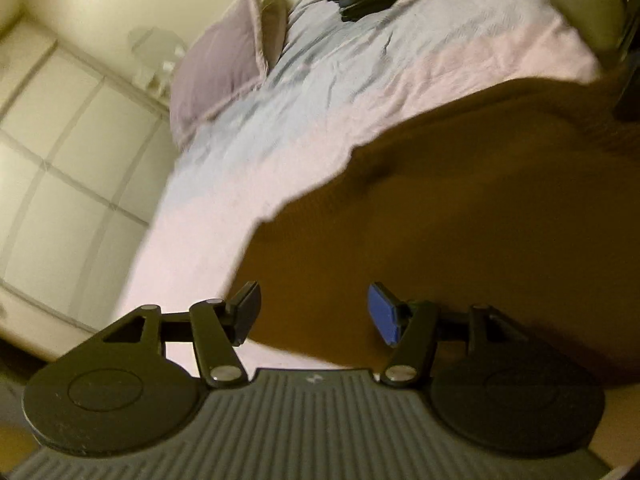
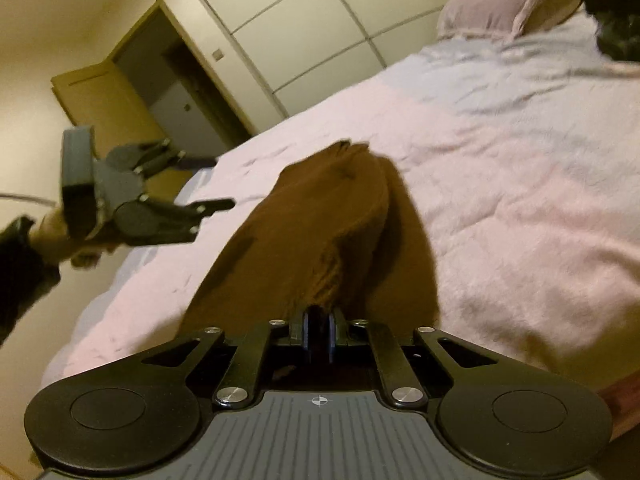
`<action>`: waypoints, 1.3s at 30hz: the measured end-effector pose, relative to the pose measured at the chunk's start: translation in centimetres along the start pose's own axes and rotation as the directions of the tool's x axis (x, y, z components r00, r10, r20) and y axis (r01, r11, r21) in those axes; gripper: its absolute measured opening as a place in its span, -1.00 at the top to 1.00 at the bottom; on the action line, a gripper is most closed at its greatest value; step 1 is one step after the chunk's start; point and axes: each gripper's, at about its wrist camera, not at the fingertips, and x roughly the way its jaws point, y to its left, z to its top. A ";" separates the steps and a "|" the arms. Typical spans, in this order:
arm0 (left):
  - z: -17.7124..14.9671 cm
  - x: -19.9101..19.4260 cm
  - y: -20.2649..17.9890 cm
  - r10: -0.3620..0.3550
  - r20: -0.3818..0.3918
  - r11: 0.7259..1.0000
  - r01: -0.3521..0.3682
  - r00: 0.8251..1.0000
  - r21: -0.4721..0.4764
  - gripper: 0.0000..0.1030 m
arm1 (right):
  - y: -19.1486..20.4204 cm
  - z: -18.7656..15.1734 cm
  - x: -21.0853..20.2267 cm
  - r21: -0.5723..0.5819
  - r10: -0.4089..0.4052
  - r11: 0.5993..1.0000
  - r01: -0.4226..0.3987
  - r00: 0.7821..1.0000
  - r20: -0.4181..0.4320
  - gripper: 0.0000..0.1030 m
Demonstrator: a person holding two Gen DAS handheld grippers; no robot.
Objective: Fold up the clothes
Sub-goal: 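Lift the cardigan hem with both grippers and fold it toward the collar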
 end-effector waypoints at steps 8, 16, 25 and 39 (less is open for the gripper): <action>-0.2 -5.9 -7.3 -0.092 0.079 0.994 0.097 0.993 -0.055 -0.13 | -1.3 -0.9 -2.8 0.077 -0.077 0.994 0.078 0.997 -0.012 0.87; -0.1 -4.8 -10.8 -0.160 0.043 0.981 0.164 0.986 -0.105 -0.21 | -0.9 -1.2 -5.1 0.017 -0.170 0.985 0.170 0.985 0.002 0.86; -0.2 -3.9 -10.5 -0.188 -0.012 0.961 0.182 0.982 -0.208 -0.21 | 1.0 0.5 -1.5 -0.191 -0.153 0.971 0.147 0.988 -0.018 -0.43; -0.5 -3.7 -10.9 -0.178 -0.007 0.961 0.172 0.984 -0.217 -0.23 | 1.1 0.6 0.3 -0.168 -0.201 0.968 0.189 0.978 -0.057 0.12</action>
